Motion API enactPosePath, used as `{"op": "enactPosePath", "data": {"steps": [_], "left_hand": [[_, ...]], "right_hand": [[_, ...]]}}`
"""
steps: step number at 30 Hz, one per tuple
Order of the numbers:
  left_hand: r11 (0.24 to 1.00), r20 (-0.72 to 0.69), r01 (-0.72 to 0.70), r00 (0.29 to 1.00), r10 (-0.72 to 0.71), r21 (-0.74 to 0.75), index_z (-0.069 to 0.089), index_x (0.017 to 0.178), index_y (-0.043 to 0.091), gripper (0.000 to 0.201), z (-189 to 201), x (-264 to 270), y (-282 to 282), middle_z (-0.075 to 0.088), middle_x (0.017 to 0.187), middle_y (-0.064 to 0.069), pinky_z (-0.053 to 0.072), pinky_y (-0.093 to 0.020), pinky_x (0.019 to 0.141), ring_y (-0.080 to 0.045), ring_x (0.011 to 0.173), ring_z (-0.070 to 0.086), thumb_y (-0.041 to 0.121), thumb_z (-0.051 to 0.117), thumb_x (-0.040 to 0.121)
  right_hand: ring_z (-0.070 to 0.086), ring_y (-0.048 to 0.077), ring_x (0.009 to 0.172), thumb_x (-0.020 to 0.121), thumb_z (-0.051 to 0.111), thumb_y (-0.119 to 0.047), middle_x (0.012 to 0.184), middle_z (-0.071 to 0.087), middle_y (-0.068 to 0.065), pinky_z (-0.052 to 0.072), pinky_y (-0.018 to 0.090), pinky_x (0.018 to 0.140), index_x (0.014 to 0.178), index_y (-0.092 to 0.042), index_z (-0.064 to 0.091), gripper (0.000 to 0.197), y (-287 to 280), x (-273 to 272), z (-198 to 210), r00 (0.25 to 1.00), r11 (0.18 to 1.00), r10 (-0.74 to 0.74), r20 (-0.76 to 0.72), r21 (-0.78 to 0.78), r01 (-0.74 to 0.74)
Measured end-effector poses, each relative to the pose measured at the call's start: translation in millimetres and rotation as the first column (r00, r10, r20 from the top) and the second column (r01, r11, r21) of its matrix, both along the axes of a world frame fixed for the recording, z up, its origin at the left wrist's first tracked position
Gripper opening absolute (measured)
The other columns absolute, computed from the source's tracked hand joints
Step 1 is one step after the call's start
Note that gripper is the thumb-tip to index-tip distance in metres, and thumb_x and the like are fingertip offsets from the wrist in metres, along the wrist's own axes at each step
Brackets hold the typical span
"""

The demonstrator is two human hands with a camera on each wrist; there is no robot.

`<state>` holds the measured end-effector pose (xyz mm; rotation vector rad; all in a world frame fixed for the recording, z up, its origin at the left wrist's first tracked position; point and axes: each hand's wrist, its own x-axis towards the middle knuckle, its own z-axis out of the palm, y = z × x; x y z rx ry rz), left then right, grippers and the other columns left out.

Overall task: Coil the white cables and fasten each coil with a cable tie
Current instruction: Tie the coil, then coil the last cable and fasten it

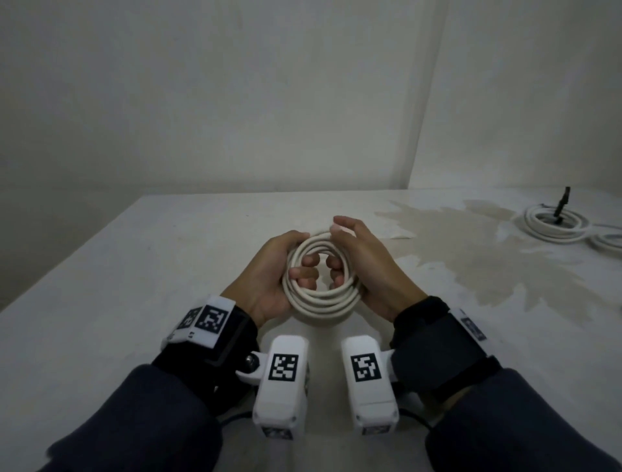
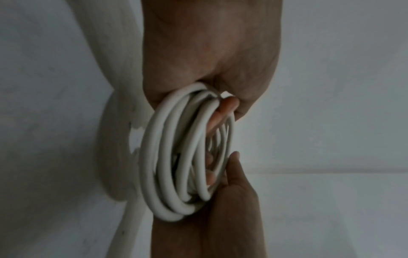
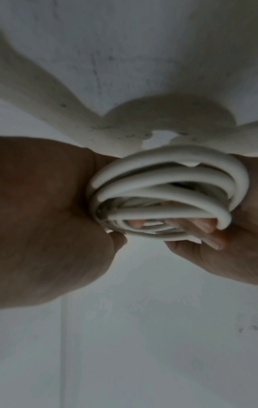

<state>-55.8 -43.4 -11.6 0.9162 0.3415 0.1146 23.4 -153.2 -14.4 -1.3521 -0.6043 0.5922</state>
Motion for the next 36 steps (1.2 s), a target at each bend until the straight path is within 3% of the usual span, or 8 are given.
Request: {"op": "enactPosePath", "data": {"steps": [7, 13, 18, 23, 26, 28, 31, 36], "left_hand": [[0.974, 0.016, -0.132, 0.991, 0.132, 0.185, 0.043, 0.064, 0.012, 0.031, 1, 4, -3, 0.034, 0.047, 0.002, 0.021, -0.014, 0.033, -0.006, 0.027, 0.024, 0.022, 0.04, 0.093], [0.931, 0.037, -0.21, 0.977, 0.208, 0.298, 0.05, 0.075, 0.01, 0.028, -4, 6, -6, 0.042, 0.055, -0.002, 0.027, -0.014, 0.033, -0.006, 0.031, 0.029, 0.027, 0.049, 0.096], [0.809, 0.143, -0.293, 0.956, 0.256, 0.51, 0.056, 0.088, 0.011, 0.024, -4, 7, -13, 0.056, 0.066, -0.003, 0.034, -0.017, 0.038, -0.006, 0.037, 0.041, 0.034, 0.056, 0.094], [0.653, 0.178, -0.305, 0.951, 0.254, 0.694, 0.051, 0.111, 0.015, 0.021, -8, 4, -15, 0.062, 0.076, -0.009, 0.041, -0.018, 0.043, -0.007, 0.043, 0.048, 0.024, 0.058, 0.094], [0.581, 0.184, -0.303, 0.949, 0.255, 0.756, 0.059, 0.108, 0.008, 0.02, -9, 4, -15, 0.066, 0.081, -0.011, 0.049, -0.017, 0.051, -0.012, 0.059, 0.061, 0.023, 0.053, 0.097], [0.612, 0.163, -0.271, 0.96, 0.228, 0.743, 0.066, 0.095, 0.001, 0.026, -10, 7, -17, 0.068, 0.083, -0.016, 0.049, -0.018, 0.053, -0.016, 0.064, 0.064, 0.022, 0.052, 0.098], [0.721, 0.119, -0.217, 0.976, 0.185, 0.658, 0.061, 0.081, 0.001, 0.028, -10, 15, -30, 0.055, 0.068, -0.008, 0.041, -0.018, 0.043, -0.007, 0.042, 0.048, 0.021, 0.051, 0.098], [0.712, 0.084, -0.113, 0.994, 0.076, 0.693, 0.052, 0.065, 0.008, 0.035, -11, 49, -70, 0.045, 0.06, -0.005, 0.036, -0.019, 0.038, -0.006, 0.035, 0.036, 0.021, 0.053, 0.097]], "right_hand": [[0.048, 0.011, 0.045, 0.101, 0.046, -0.025, 0.068, 0.054, 0.005, 0.04, 0.022, 0.043, 0.091, -0.015, 0.054, 0.016, 1, 0, -2, 0.993, 0.999, 0.004, -0.119, 0.044, 0.001], [0.052, 0.012, 0.048, 0.101, 0.044, -0.015, 0.069, 0.057, 0.007, 0.042, 0.023, 0.045, 0.085, -0.012, 0.052, 0.017, 7, -1, -8, 0.978, 0.99, -0.114, -0.174, 0.064, 0.126], [0.057, 0.013, 0.049, 0.097, 0.044, -0.008, 0.067, 0.059, 0.008, 0.047, 0.023, 0.046, 0.084, -0.009, 0.051, 0.015, 6, 1, -8, 0.956, 0.977, -0.133, -0.263, 0.126, 0.171], [0.047, 0.018, 0.042, 0.088, 0.043, -0.001, 0.059, 0.055, 0.012, 0.04, 0.023, 0.044, 0.078, -0.004, 0.057, 0.018, 2, -2, -5, 0.938, 0.983, -0.094, -0.333, 0.118, 0.14], [0.054, 0.021, 0.049, 0.085, 0.043, 0.002, 0.061, 0.055, 0.015, 0.046, 0.028, 0.051, 0.073, -0.002, 0.058, 0.019, -1, -4, -1, 0.95, 0.988, -0.088, -0.3, 0.096, 0.122], [0.056, 0.022, 0.055, 0.087, 0.042, 0.003, 0.065, 0.054, 0.015, 0.046, 0.029, 0.055, 0.084, -0.002, 0.055, 0.014, -6, -2, 2, 0.963, 0.99, -0.109, -0.246, 0.062, 0.128], [0.055, 0.015, 0.046, 0.094, 0.046, -0.001, 0.064, 0.054, 0.012, 0.047, 0.024, 0.046, 0.085, -0.004, 0.051, 0.011, -26, 5, 5, 0.968, 0.982, -0.186, -0.169, -0.018, 0.186], [0.058, 0.02, 0.062, 0.095, 0.056, -0.017, 0.075, 0.064, 0.013, 0.045, 0.027, 0.058, 0.081, -0.01, 0.056, 0.017, -89, 32, 9, 0.966, 0.937, -0.253, 0.048, -0.235, 0.257]]}}
